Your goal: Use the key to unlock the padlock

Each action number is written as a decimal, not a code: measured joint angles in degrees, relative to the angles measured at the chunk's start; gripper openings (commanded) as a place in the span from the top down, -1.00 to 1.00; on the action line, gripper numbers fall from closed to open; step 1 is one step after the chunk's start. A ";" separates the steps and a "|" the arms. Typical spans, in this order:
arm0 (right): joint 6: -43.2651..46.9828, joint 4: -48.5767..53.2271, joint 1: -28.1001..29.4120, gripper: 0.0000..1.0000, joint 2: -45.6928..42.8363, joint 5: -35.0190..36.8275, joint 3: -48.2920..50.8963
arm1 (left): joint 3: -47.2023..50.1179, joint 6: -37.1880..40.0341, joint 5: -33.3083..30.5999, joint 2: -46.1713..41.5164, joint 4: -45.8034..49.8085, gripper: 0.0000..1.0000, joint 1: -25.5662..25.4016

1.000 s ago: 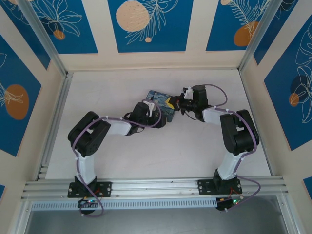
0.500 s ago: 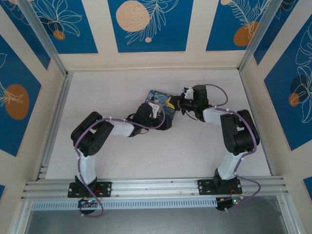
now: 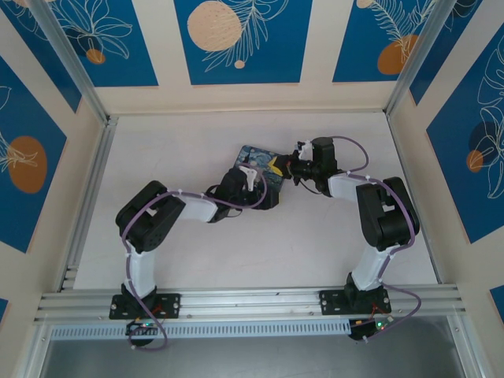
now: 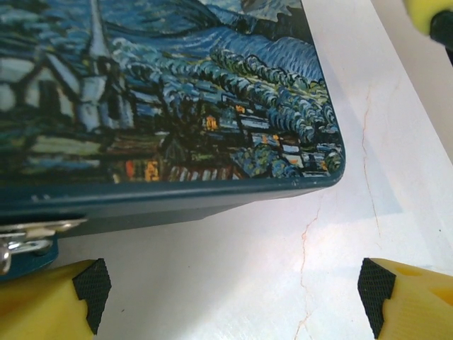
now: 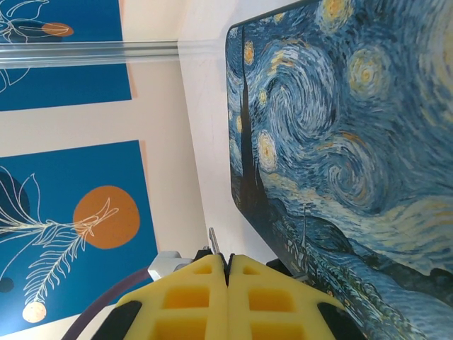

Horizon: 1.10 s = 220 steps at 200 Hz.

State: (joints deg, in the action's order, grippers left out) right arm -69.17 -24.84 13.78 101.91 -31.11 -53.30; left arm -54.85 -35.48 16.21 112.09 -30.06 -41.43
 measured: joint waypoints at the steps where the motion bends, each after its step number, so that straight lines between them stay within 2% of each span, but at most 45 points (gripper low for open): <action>1: 0.00 0.00 -0.02 1.00 0.00 0.00 0.00 | 0.04 0.00 -0.02 -0.02 -0.02 -0.85 0.00; 77: 0.02 0.02 -0.70 1.00 0.00 0.00 0.00 | 4.04 4.20 -4.68 -7.80 4.15 -0.88 0.44; 148: 0.68 1.64 -0.70 1.00 0.02 0.00 0.00 | 3.87 8.22 -7.37 -5.77 5.22 -0.87 1.68; 220: 1.60 3.61 -0.76 1.00 0.02 0.00 0.00 | 1.18 11.06 -7.50 -1.44 3.80 -0.85 2.21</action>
State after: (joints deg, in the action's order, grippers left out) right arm -67.57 -21.23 13.02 101.93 -31.11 -53.30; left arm -53.67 -24.43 8.71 110.65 -26.26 -39.22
